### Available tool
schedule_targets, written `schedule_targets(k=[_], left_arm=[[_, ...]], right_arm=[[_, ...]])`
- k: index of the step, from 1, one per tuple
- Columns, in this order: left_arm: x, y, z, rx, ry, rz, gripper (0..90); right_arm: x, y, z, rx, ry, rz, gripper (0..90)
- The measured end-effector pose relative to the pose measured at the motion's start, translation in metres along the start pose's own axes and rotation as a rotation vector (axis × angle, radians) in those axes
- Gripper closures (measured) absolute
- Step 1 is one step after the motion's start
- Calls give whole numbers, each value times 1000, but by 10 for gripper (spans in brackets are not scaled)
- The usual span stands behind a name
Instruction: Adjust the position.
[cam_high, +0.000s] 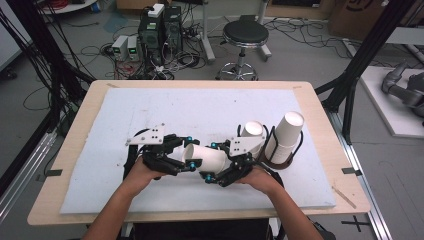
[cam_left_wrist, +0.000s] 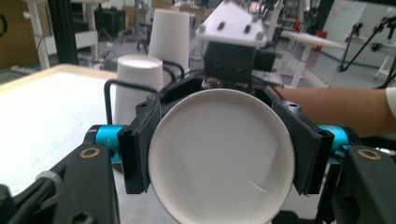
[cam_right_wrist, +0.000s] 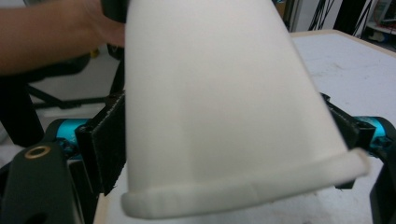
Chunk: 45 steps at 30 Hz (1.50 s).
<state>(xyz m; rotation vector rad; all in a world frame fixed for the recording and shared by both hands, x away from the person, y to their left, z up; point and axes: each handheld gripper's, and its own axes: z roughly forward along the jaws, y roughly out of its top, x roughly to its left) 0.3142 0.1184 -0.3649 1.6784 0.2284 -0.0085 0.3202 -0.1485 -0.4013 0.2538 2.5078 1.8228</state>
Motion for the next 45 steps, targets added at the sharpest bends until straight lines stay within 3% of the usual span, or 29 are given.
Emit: schedule_targets(k=[4,6,7,9,11,12,13,15,17,19,22,26,29,30,31,34,35,36,37,40,43,45], left_arm=[[-1,1,0,-20,-9,4,357],[0,-1,0,-12,-10,2,357],[0,-2,0,-16,-12,-6,359],[1,-4,0,13,-9,-8,352],[0,-4,1,26,2,-6,344],[0,-3,1,40,20,-1,262],[0,-2,1,54,33,-4,235],[-1,0,-1,61,39,6,233],[-2,1,-1,63,39,5,235],[-1,-1,0,95,21,-1,257],[0,-3,1,112,6,9,336],[1,-3,1,101,-5,-4,346],[0,-2,-1,77,-8,6,353],[1,-2,-2,63,-9,7,353],[1,0,-5,23,-16,7,356],[1,0,-7,-2,-19,6,357],[0,0,-6,11,-22,12,356],[0,0,-6,11,-22,12,356],[1,-3,-5,28,-13,6,357],[2,-4,-4,32,-16,-15,352],[1,-3,-3,68,40,-7,271],[1,-2,-3,72,42,-13,241]], right_arm=[[-1,2,-3,-26,24,29,168],[-2,2,-4,-32,46,14,206],[-1,3,-7,-15,26,-32,258],[1,3,-7,7,17,-59,279],[1,2,-7,18,7,-74,283],[0,2,-6,32,5,-86,290],[0,2,-6,39,2,-86,291],[1,2,-6,47,2,-92,295],[1,2,-5,91,-17,-133,297],[1,2,-5,96,-19,-143,299],[2,3,-6,88,-15,-134,299],[1,4,-7,89,-4,-125,296],[2,5,-7,42,-15,-101,172],[2,5,-7,42,-15,-101,172],[0,5,-9,11,-12,-52,164],[-2,4,-12,-20,12,3,165],[-3,4,-13,-27,25,7,169],[-3,4,-13,-27,25,7,169],[-5,5,-16,-32,43,-16,256],[-4,5,-18,-20,43,-31,267],[-4,4,-17,12,27,-56,291],[-4,4,-16,35,23,-56,293]])
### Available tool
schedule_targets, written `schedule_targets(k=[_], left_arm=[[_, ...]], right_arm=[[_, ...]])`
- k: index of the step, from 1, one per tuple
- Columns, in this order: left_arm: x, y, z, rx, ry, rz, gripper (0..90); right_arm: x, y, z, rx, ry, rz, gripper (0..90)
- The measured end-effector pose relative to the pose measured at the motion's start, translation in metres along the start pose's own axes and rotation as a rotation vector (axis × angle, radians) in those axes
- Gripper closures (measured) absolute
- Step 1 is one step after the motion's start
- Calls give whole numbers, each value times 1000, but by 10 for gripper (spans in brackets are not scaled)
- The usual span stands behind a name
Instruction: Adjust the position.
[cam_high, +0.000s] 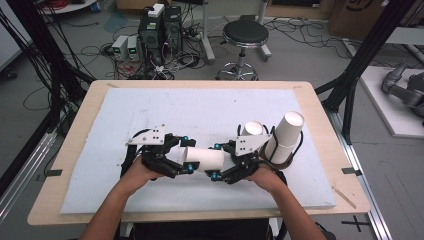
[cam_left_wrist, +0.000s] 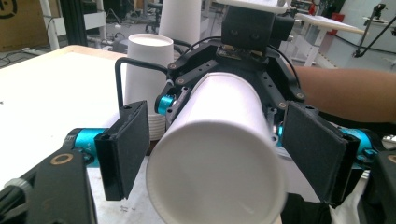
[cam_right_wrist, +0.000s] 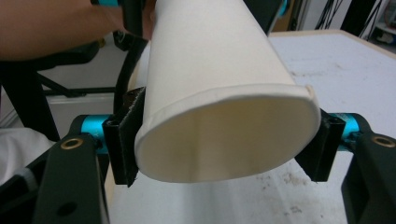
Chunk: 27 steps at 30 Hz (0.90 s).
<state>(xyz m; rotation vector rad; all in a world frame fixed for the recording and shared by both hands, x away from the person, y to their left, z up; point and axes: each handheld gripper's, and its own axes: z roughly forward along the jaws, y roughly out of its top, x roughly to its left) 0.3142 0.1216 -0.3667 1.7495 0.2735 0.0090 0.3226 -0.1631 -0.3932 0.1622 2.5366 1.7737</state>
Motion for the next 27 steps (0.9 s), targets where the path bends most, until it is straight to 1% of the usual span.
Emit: schedule_targets(k=[1,4,5,6,8,9,10,11,12,13,14,16,18,19,20,21,22,23,24,25,26,27], left_arm=[[0,0,-1,4,-1,5,241],[2,-1,-1,13,-10,-7,253],[3,-3,-2,16,-32,-6,291],[3,-3,-2,16,-32,-6,332],[4,-5,-2,15,-55,0,352],[4,-4,-3,9,-68,-4,362],[4,-4,-4,0,-80,-2,368],[4,-3,-5,-17,-82,8,368],[4,-3,-5,-17,-82,8,368],[4,-3,-5,-21,-78,13,368],[4,-3,-6,-27,-71,12,369],[4,-3,-6,-42,-71,15,369],[4,-3,-7,-56,-74,18,370],[4,-3,-6,-57,-80,20,370],[4,-3,-6,-48,-83,28,370],[3,-4,-5,-37,-78,28,370],[4,-5,-4,-28,-75,28,370],[4,-6,-4,-28,-77,24,372],[5,-8,-4,-24,-80,13,372],[6,-9,-3,-2,-73,-11,369],[6,-9,-3,-2,-73,-11,358],[6,-9,-3,4,-57,-16,358]], right_arm=[[0,0,0,0,0,0,293],[0,0,0,13,7,0,301],[0,0,0,17,10,-4,302],[0,0,0,17,10,-4,302],[1,1,-1,29,22,-11,305],[0,1,-1,22,32,-7,302],[0,1,-1,22,32,-7,302],[0,1,-2,1,40,15,259],[0,2,-2,-18,32,9,239],[0,2,-2,-18,32,9,239],[0,2,-2,-52,23,44,169],[-1,2,-4,-69,23,71,169],[-1,2,-4,-70,21,78,169],[-2,1,-4,-74,21,89,170],[-3,1,-6,-88,34,91,192],[-3,1,-6,-88,34,91,192],[-3,2,-7,-90,43,73,271],[-3,3,-9,-82,45,51,283],[-3,2,-9,-58,47,30,313],[-2,2,-9,-41,38,17,328],[-2,1,-8,-30,37,1,345],[-2,1,-8,-30,37,1,345]])
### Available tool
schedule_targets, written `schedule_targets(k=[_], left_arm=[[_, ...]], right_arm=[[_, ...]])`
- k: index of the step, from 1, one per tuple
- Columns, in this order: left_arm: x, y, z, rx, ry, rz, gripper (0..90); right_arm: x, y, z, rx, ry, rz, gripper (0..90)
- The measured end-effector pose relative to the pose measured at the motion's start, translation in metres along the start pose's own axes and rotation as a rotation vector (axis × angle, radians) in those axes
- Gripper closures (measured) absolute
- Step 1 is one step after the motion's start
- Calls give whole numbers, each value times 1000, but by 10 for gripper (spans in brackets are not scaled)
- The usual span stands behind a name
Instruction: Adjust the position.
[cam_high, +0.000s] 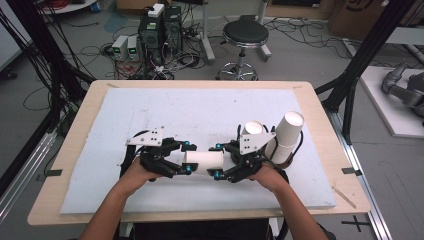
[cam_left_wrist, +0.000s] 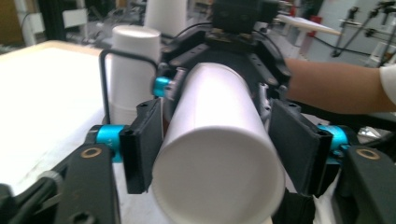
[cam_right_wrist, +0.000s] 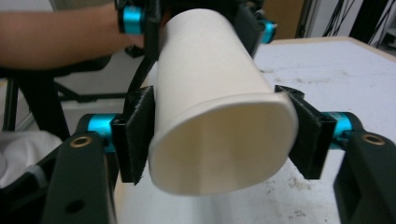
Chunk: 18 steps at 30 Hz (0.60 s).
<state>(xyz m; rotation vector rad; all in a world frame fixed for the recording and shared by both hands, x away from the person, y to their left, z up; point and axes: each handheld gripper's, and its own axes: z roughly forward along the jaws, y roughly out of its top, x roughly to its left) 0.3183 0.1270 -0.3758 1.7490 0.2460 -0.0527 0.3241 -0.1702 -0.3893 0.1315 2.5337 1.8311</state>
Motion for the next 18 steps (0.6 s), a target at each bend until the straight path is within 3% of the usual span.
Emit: schedule_targets(k=[3,5,10,12,15,17,18], left_arm=[[0,1,-1,3,7,-21,283],[1,-2,1,46,7,-25,278],[2,-5,3,63,-26,-10,347],[1,-5,2,65,-43,13,367],[1,-4,1,42,-45,24,375],[1,-4,0,26,-38,32,375],[1,-4,-1,12,-35,32,375]], right_arm=[[1,-1,3,26,5,-7,365],[1,-1,4,36,7,-1,370],[1,-1,3,30,22,-10,380],[1,-1,2,28,29,-10,377],[2,-1,1,-2,26,-6,300],[2,0,2,-26,22,34,166],[1,-1,2,-26,18,50,166]])
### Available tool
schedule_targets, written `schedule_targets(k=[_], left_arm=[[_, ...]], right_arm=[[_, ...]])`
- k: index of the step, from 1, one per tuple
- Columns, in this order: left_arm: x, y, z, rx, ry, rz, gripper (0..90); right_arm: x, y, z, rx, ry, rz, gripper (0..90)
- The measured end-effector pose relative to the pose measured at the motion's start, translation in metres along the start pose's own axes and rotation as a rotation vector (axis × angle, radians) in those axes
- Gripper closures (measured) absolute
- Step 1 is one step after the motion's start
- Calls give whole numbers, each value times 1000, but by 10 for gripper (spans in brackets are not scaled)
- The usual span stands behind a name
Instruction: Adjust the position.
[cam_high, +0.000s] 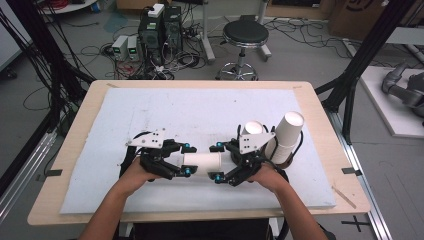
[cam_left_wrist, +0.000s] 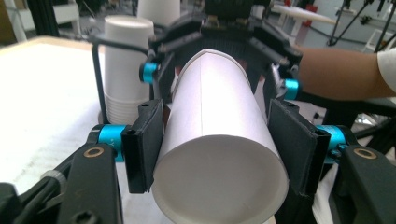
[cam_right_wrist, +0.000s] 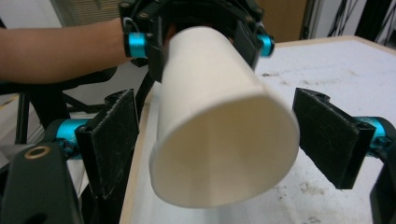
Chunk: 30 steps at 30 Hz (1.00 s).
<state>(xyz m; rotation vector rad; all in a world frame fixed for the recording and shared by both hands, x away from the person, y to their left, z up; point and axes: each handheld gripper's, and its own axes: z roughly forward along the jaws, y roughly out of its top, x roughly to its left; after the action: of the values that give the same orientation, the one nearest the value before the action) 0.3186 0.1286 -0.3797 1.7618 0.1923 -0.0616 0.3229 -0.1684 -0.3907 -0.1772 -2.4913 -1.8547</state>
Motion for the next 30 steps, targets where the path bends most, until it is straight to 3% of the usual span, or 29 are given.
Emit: schedule_targets(k=[2,4,9,13,16,19,20,23,25,27,28,29,30], left_arm=[[0,1,-2,-16,2,4,376],[0,0,-2,-16,-1,5,380],[1,-3,0,3,0,-6,385],[2,-4,2,25,26,-39,358],[2,-4,5,57,49,-47,278],[1,-5,7,86,48,-44,275],[2,-7,9,116,43,-46,291],[2,-9,9,133,28,-41,338],[2,-10,9,117,9,-28,357],[2,-9,8,86,0,-19,363],[2,-9,8,86,0,-19,363],[1,-8,8,71,4,-16,363],[2,-8,7,55,2,-12,363]], right_arm=[[-1,-1,0,1,-5,14,167],[-2,2,-3,-12,-8,-3,305],[-3,2,-6,14,-9,-37,384],[-3,2,-7,19,-4,-43,409],[-3,2,-7,30,-12,-43,411],[-3,3,-7,37,-16,-41,415],[-3,4,-7,44,-18,-49,419],[-2,4,-7,44,-12,-52,434],[-2,5,-8,39,-6,-45,423],[-3,5,-8,17,-10,-25,314],[-3,5,-8,17,-10,-25,314],[-3,4,-7,-17,-37,15,171],[-3,4,-7,-17,-37,15,171]])
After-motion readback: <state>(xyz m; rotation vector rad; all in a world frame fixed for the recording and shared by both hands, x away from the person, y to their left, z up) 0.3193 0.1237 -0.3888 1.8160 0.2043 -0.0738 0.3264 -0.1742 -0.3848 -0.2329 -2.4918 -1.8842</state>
